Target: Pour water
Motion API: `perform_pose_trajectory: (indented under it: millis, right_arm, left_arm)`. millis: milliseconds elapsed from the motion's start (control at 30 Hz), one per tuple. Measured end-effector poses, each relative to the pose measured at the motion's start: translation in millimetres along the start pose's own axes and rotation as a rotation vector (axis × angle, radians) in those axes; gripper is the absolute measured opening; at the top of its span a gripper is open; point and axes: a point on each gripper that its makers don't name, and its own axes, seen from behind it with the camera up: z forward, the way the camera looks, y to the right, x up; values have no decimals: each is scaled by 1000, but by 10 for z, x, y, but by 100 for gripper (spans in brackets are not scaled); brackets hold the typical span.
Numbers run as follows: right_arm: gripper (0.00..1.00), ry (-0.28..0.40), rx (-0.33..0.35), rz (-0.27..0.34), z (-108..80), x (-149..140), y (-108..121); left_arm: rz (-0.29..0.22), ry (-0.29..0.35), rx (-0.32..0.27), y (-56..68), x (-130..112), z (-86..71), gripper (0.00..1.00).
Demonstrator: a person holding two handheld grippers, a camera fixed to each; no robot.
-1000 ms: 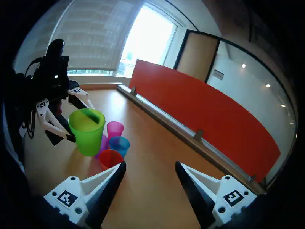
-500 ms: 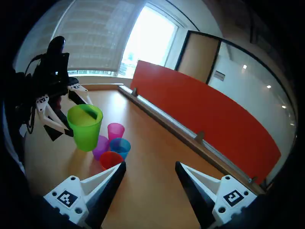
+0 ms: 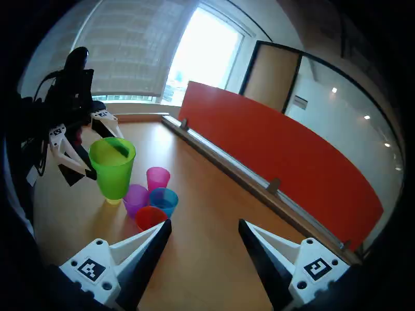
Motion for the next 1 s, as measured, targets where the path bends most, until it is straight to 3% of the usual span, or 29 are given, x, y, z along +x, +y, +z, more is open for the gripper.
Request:
perform_pose_trajectory:
  millis: [300,1000]
  right_arm:
    - [100,-1,16,-5,31,28,-15]
    - [100,-23,127,12,254,37,-212]
  left_arm:
    - [-3,-25,8,-69,-47,-92,85]
    - [-2,-69,43,-196,-153,-363,85]
